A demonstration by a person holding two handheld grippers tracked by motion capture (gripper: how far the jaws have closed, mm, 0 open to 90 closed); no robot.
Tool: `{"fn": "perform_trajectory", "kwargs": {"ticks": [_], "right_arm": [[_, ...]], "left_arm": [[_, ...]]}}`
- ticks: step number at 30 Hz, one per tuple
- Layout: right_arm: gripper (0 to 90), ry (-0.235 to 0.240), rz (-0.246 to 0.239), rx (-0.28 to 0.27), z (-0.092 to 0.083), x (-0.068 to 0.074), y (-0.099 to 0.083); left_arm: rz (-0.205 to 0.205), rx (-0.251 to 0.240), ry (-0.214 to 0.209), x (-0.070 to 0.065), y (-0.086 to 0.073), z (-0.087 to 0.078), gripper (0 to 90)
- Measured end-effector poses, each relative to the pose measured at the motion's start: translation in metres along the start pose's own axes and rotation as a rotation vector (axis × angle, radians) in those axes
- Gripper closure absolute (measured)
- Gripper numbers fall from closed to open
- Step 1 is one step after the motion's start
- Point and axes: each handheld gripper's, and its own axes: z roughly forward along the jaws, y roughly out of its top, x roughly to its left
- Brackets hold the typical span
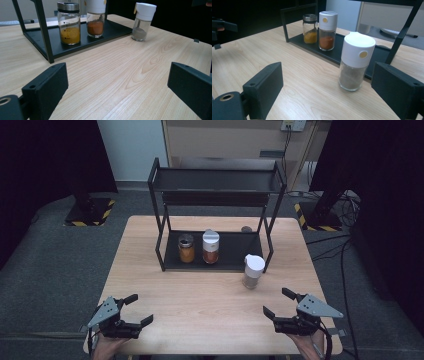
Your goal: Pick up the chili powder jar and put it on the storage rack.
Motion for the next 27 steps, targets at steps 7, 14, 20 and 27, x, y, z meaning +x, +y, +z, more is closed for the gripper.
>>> {"fn": "perform_trajectory", "kwargs": {"ticks": [7, 14, 20, 27], "right_arm": [[10.8, -0.017, -0.006, -0.017, -0.006, 0.001, -0.013], [10.8, -0.024, 0.002, -0.003, -0.008, 0.0, -0.021], [10.8, -0.02, 0.012, -0.014, -0.01, -0.002, -0.026], [10.9, -0.018, 0.008, -0.022, -0.011, -0.003, -0.031]], "left_arm": [[-0.002, -0.003, 0.002, 0.0, 0.0, 0.0, 2.4], [0.001, -0.001, 0.001, 0.0, 0.0, 0.0, 2.4], [0.012, -0.003, 0.001, -0.001, 0.0, -0.001, 2.5], [0.016, -0.012, 0.001, -0.002, 0.0, -0.002, 2.6]]}}
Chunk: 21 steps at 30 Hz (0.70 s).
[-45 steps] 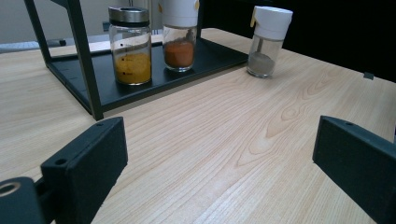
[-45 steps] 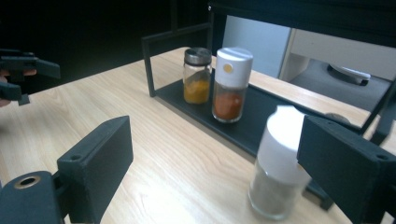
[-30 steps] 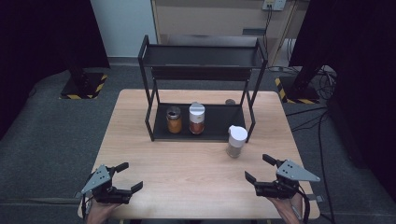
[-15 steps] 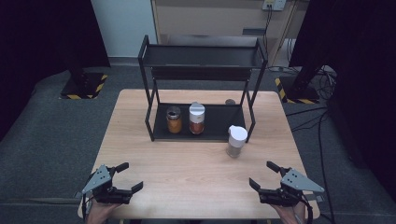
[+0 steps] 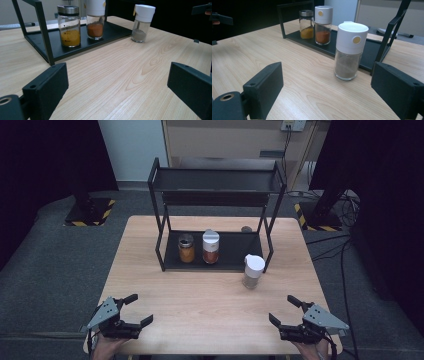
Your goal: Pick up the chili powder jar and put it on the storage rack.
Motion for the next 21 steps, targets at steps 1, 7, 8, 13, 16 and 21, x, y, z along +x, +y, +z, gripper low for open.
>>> {"fn": "perform_trajectory", "kwargs": {"ticks": [1, 7, 8, 13, 16, 21], "right_arm": [[10.9, 0.0, 0.0, 0.002, 0.0004, -0.0002, -0.0002], [10.9, 0.002, 0.011, -0.001, 0.0002, -0.002, -0.0013], [10.9, 0.001, 0.012, -0.001, 0.0, -0.002, -0.0015], [10.9, 0.002, 0.014, -0.004, -0.0008, -0.0025, -0.0021], [10.9, 0.003, 0.011, -0.001, -0.0003, -0.0021, -0.0017], [10.8, 0.001, 0.004, 0.001, -0.0004, -0.0008, -0.0011]], "left_arm": [[0.0, 0.0, -0.001, 0.0, 0.0, 0.0, 2.6], [0.005, 0.004, 0.002, -0.0012, 0.0008, -0.0003, 2.6], [0.005, 0.004, 0.002, -0.0012, 0.0009, 0.0, 2.6], [0.012, 0.0, 0.004, -0.0025, 0.0008, 0.0, 2.8], [0.011, 0.0, 0.004, -0.0023, 0.0007, 0.0, 2.8], [0.018, 0.003, 0.0, -0.0024, 0.0014, 0.0004, 2.8]]}}
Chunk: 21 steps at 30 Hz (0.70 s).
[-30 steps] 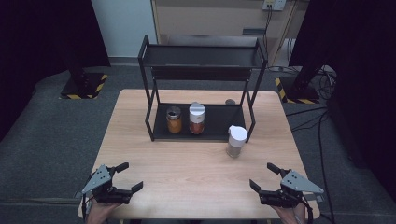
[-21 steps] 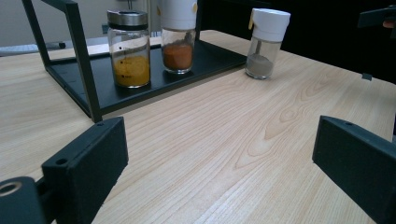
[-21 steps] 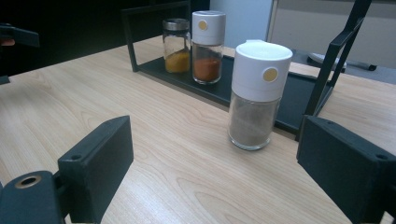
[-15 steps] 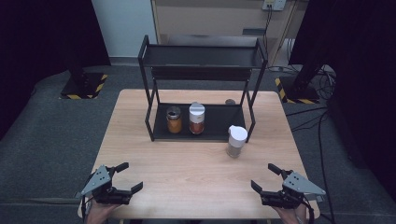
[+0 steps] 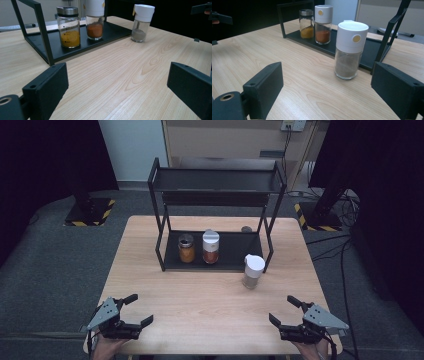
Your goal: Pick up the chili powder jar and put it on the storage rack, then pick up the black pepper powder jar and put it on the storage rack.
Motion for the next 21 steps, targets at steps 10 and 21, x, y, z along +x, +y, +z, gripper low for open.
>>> {"fn": "perform_trajectory", "kwargs": {"ticks": [10, 21], "right_arm": [[10.6, -0.003, -0.001, -0.002, -0.0002, 0.0001, 0.0], [10.0, -0.004, 0.013, -0.003, -0.0021, -0.0004, 0.0012]], "left_arm": [[0.0, 0.002, -0.002, 0.0, 0.0002, 0.0004, 2.7], [0.0, 0.005, -0.003, -0.0002, 0.0004, 0.0006, 2.7]]}}
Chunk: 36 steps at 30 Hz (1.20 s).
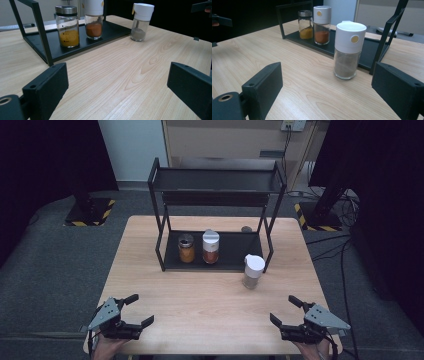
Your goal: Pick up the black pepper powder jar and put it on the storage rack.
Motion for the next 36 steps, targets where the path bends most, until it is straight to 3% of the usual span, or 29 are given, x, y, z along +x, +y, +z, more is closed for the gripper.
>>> {"fn": "perform_trajectory", "kwargs": {"ticks": [18, 29, 36], "right_arm": [[8.8, 0.002, 0.034, -0.033, -0.011, 0.002, 0.011], [8.6, -0.025, 0.062, -0.018, -0.009, -0.001, 0.019], [8.8, -0.036, 0.047, 0.012, -0.002, -0.001, 0.035]], "left_arm": [[0.002, 0.004, 0.0, 0.0, 0.0, 0.0, 2.7], [0.003, 0.007, -0.004, 0.0, 0.001, 0.001, 2.7], [0.002, 0.005, -0.005, 0.0, 0.0, 0.001, 2.7]]}}
